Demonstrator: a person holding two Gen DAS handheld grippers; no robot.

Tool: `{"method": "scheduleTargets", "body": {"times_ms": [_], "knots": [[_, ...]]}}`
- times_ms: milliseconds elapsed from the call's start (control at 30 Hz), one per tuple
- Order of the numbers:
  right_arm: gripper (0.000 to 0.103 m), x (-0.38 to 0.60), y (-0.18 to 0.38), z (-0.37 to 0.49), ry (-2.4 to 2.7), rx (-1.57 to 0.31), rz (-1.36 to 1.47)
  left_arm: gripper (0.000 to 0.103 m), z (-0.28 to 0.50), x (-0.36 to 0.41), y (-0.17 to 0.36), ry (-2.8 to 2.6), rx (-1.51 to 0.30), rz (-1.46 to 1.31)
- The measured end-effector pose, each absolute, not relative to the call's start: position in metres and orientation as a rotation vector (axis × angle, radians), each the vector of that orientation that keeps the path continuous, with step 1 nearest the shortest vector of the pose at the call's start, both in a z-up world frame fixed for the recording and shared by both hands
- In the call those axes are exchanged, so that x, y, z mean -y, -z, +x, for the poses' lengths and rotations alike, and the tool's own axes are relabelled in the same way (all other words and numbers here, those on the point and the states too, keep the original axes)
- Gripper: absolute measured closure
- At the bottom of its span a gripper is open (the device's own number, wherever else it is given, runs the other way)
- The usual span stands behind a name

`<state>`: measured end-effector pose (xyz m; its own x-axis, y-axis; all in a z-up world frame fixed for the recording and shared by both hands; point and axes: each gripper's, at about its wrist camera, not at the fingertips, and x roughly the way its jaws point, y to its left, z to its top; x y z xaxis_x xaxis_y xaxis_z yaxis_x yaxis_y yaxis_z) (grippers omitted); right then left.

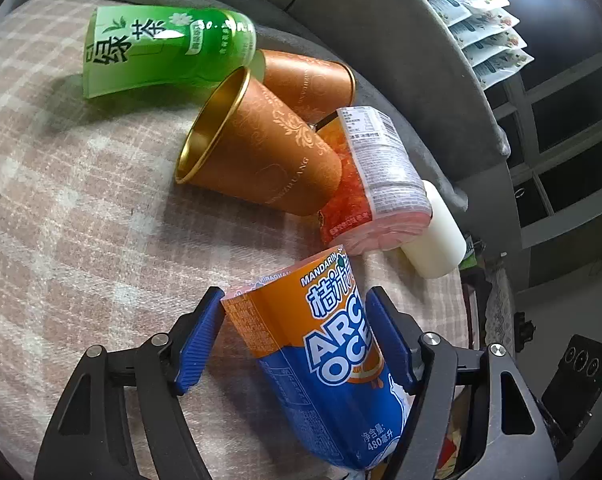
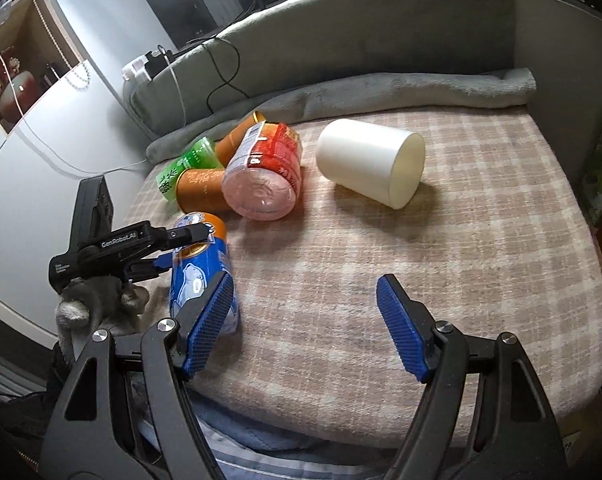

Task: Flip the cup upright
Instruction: 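Grasp the bottle with the left gripper while the right gripper releases it, then rotate the bottle upright in the left gripper, bottom end down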

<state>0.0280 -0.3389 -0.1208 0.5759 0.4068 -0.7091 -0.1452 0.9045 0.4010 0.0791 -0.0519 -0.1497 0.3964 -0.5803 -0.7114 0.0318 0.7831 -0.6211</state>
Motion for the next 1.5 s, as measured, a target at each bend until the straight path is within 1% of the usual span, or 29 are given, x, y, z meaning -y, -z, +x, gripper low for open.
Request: {"method": "scheduleTargets", "body": {"times_ms": [333, 500, 733, 933, 1167, 1500], "knots": [[0.026, 0.343, 0.125, 0.030, -0.323, -0.893, 0.353, 0.032, 0.064, 0.061, 0.106, 0.414, -0.924, -0.399], [0.026, 0.341, 0.124, 0.030, -0.327, -0.892, 0.349, 0.033, 0.059, 0.069, 0.095, 0.389, -0.853, -0.303], [0.026, 0.342, 0.125, 0.030, -0.325, -0.889, 0.360, 0.033, 0.045, 0.097, 0.075, 0.322, -0.672, -0.057], [0.026, 0.343, 0.126, 0.029, -0.323, -0.887, 0.368, 0.033, 0.035, 0.121, 0.073, 0.289, -0.566, 0.130], [0.026, 0.345, 0.126, 0.027, -0.322, -0.879, 0.376, 0.033, 0.027, 0.139, 0.078, 0.285, -0.513, 0.243], [0.026, 0.346, 0.123, 0.026, -0.317, -0.874, 0.380, 0.033, 0.024, 0.144, 0.082, 0.299, -0.507, 0.250]]}}
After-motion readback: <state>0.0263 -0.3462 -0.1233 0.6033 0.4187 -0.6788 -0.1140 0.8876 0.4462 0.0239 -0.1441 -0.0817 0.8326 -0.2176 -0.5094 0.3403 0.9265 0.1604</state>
